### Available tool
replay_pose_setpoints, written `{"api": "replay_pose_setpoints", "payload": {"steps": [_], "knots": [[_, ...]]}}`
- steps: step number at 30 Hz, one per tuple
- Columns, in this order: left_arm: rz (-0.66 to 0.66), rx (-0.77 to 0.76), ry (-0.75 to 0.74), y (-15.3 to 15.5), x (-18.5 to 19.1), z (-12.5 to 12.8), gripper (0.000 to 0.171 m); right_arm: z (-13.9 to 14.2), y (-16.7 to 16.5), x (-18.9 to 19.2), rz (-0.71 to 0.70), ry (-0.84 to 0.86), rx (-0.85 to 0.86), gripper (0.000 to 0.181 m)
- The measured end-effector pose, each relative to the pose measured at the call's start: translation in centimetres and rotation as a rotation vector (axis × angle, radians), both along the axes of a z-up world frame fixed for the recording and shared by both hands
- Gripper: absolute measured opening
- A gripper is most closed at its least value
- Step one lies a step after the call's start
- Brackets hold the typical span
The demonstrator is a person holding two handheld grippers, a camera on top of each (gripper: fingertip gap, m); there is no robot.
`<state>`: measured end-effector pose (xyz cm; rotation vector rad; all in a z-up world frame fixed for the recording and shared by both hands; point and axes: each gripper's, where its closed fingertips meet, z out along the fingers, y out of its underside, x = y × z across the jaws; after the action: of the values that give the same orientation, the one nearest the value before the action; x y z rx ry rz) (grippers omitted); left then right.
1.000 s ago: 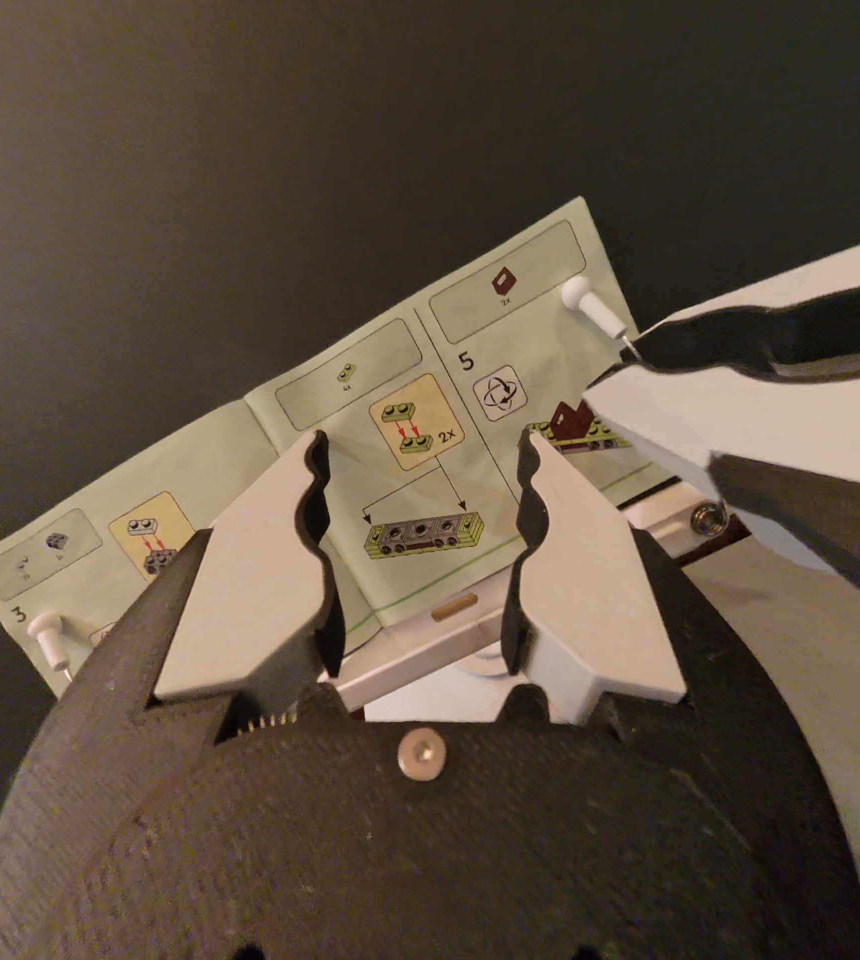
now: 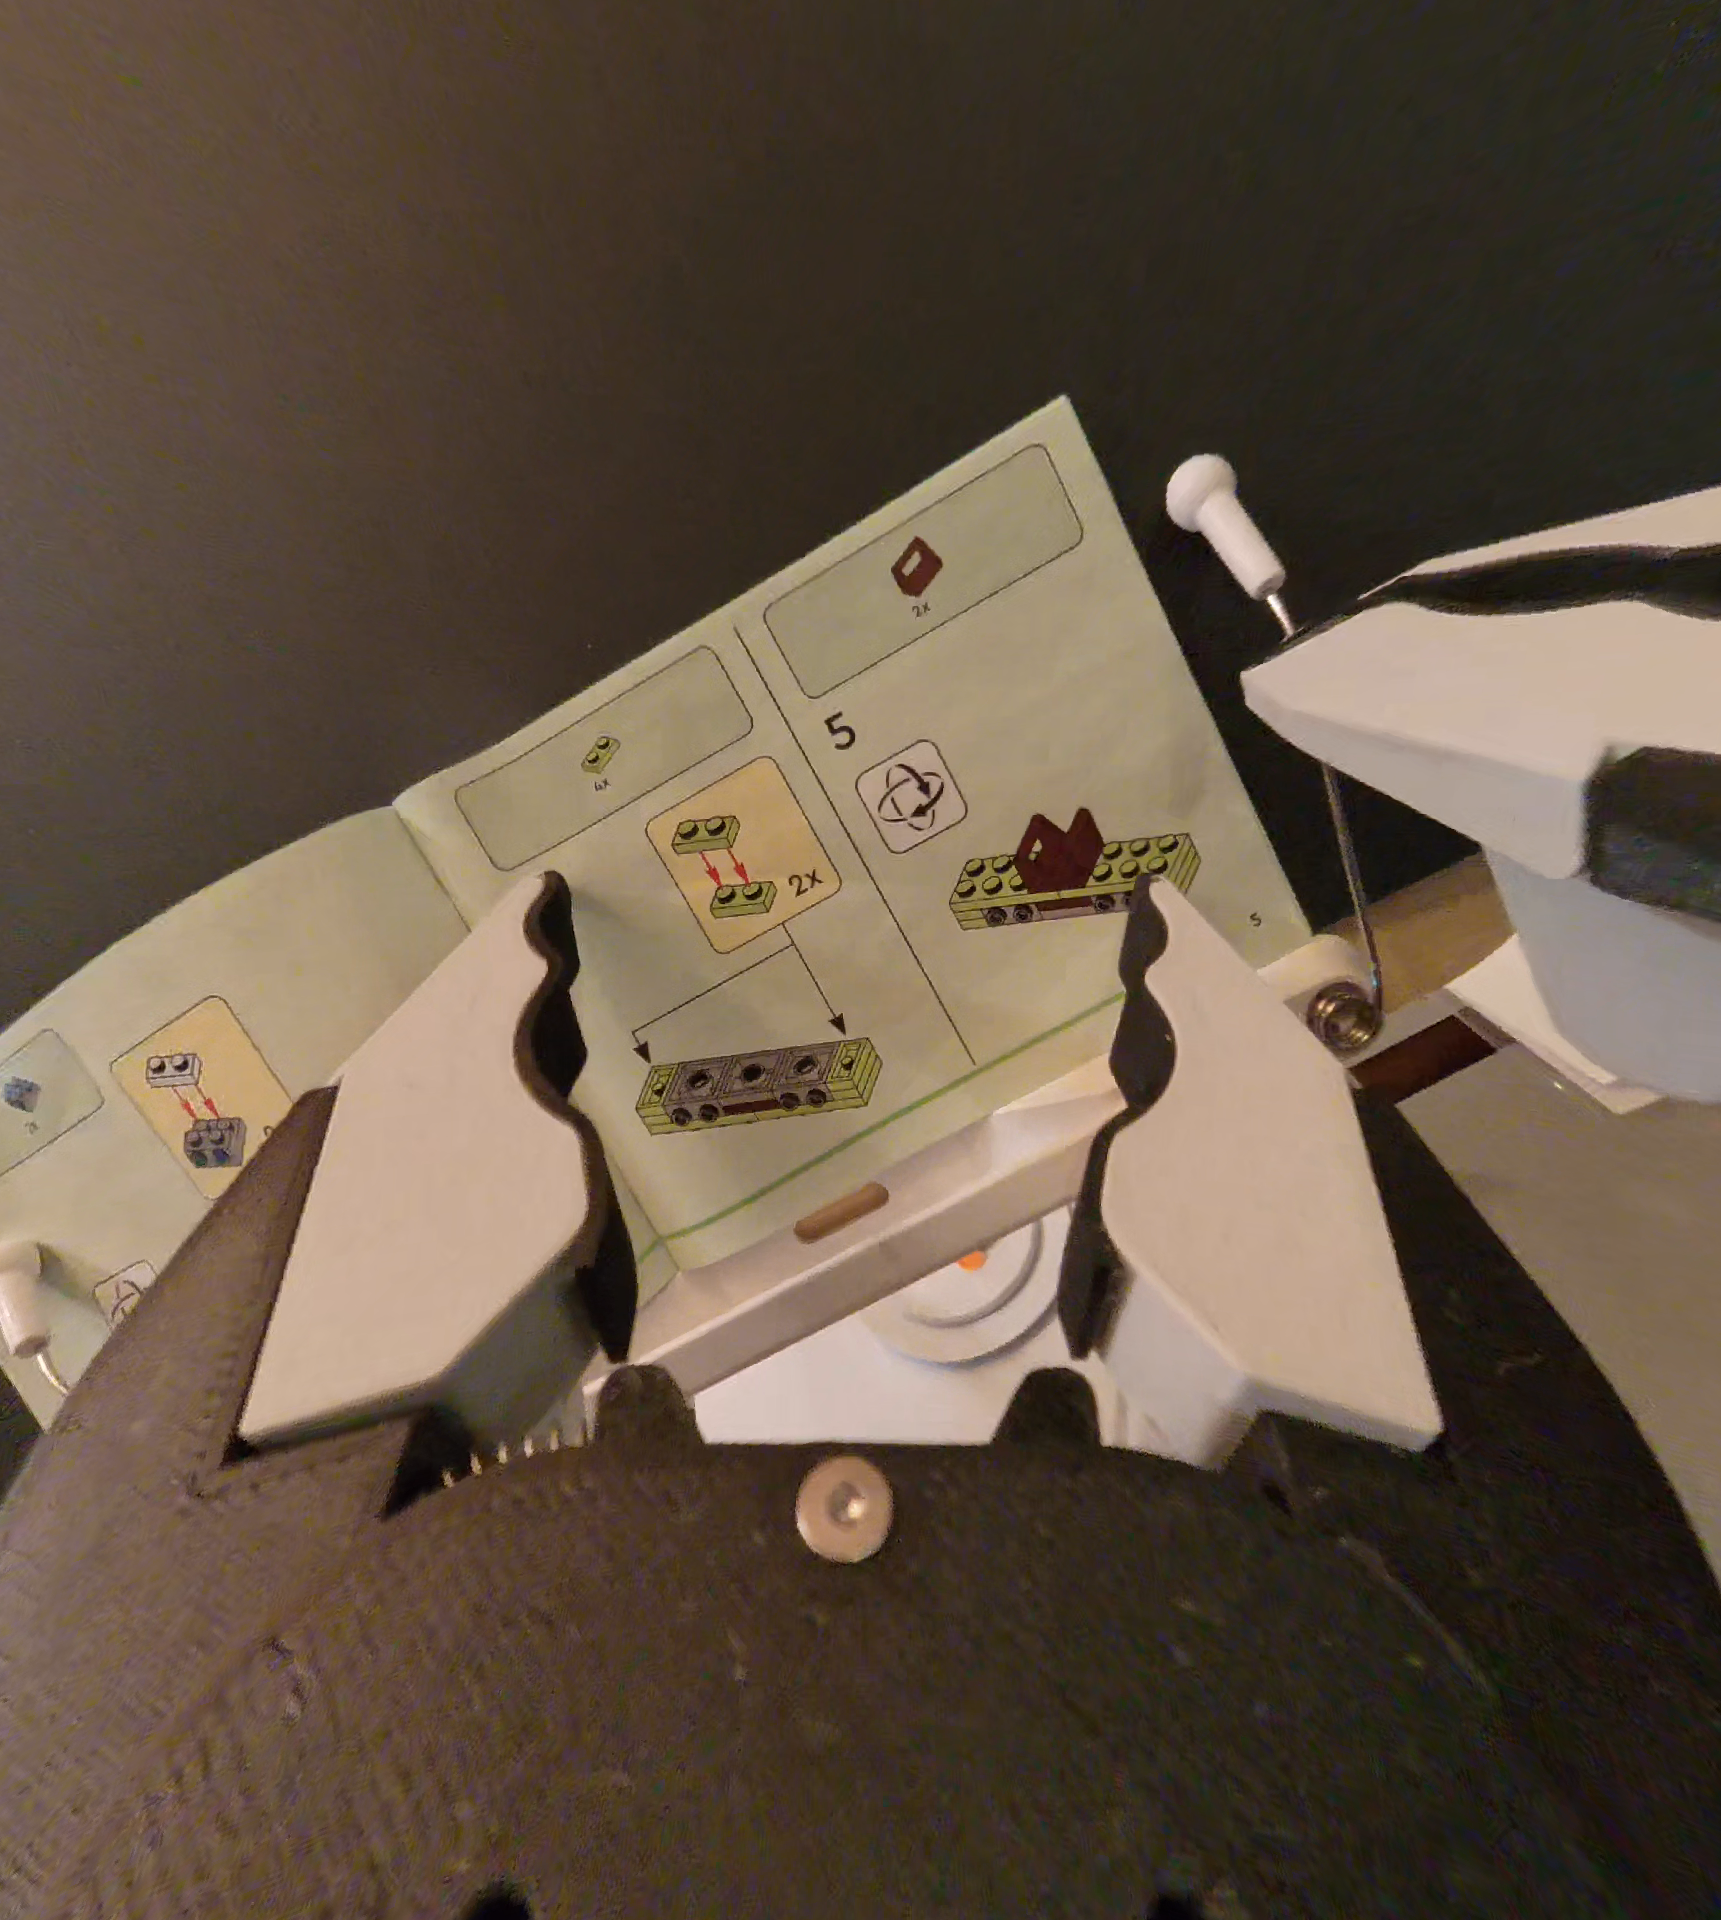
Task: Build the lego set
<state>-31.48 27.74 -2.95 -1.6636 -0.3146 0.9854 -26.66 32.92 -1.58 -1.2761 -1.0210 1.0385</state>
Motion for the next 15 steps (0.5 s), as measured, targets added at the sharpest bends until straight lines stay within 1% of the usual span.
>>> {"api": "replay_pose_setpoints", "payload": {"steps": [8,9,10,11,13,15], "knots": [[-0.006,-0.011,-0.020,0.2,-0.2,-0.3,0.098,0.3,-0.4,0.0,0.021,0.015,0.026,0.000],[-0.006,-0.007,-0.020,0.3,-0.2,-0.2,0.093,0.3,-0.5,0.0,0.023,0.016,0.033,0.000],[-0.004,0.010,-0.020,0.2,-0.1,0.0,0.081,0.3,-0.6,0.0,0.029,0.018,0.039,0.000],[-0.002,0.028,-0.020,0.0,-0.3,0.1,0.073,0.4,-0.7,-0.1,0.034,0.021,0.043,0.000],[0.001,0.039,-0.021,-0.2,-0.5,0.4,0.063,0.4,-0.7,-0.1,0.033,0.021,0.039,0.000],[-0.002,0.067,-0.039,-0.6,-0.7,0.8,0.042,0.3,-0.8,-0.1,0.041,0.022,0.039,0.000]]}}
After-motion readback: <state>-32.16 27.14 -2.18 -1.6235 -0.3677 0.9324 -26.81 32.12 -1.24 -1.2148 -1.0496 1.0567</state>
